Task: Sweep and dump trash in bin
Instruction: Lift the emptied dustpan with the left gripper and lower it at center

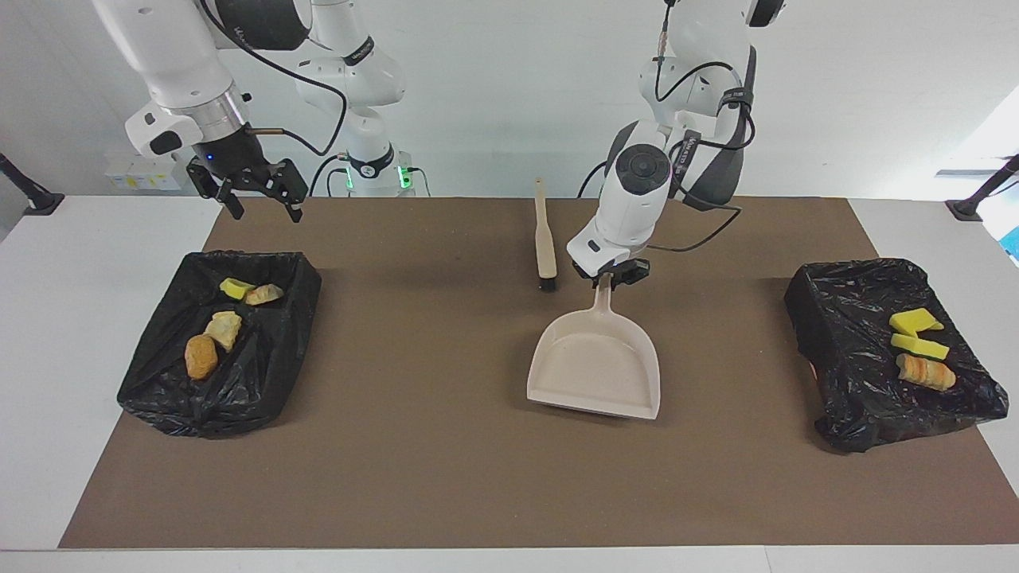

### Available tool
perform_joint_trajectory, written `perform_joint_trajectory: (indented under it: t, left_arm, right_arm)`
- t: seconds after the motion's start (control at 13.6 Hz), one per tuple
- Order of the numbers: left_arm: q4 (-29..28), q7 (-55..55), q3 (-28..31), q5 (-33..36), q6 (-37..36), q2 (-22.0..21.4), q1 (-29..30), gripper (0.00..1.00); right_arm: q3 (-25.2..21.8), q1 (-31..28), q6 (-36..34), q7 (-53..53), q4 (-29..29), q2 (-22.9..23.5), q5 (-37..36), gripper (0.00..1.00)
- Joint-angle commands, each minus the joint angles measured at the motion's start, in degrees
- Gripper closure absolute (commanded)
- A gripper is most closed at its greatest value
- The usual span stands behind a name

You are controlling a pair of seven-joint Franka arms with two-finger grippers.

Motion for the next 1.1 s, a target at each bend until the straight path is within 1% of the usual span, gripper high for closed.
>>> perform_joint_trajectory:
  t: [0.0,0.29,0.44,0.66,1.03]
  left_arm:
    - [4.14,-3.93,1.06,-1.83,0.16,3.30,-1.39,1.00]
    - [6.51,-8.42,1.06,-1.92,2.88,6.38,-2.80,1.00]
    - [10.72,-10.70,1.06,-1.48,2.88,10.32,-4.11,1.00]
    - [13.55,-13.95,1.06,-1.48,4.28,13.76,-4.64,1.00]
    - [13.90,-14.15,1.06,-1.39,4.82,14.30,-5.08,1.00]
  right_arm:
    - [0.10,-0.29,0.75,-1.51,-0.88,-0.85,0.76,0.00]
    - [0.10,-0.29,0.75,-1.51,-0.88,-0.85,0.76,0.00]
    - [0.10,-0.29,0.75,-1.51,-0.88,-0.85,0.76,0.00]
    - [0.10,-0.29,0.75,-1.51,-0.88,-0.85,0.76,0.00]
    - [0.10,-0.29,0.75,-1.51,-0.79,-0.85,0.76,0.00]
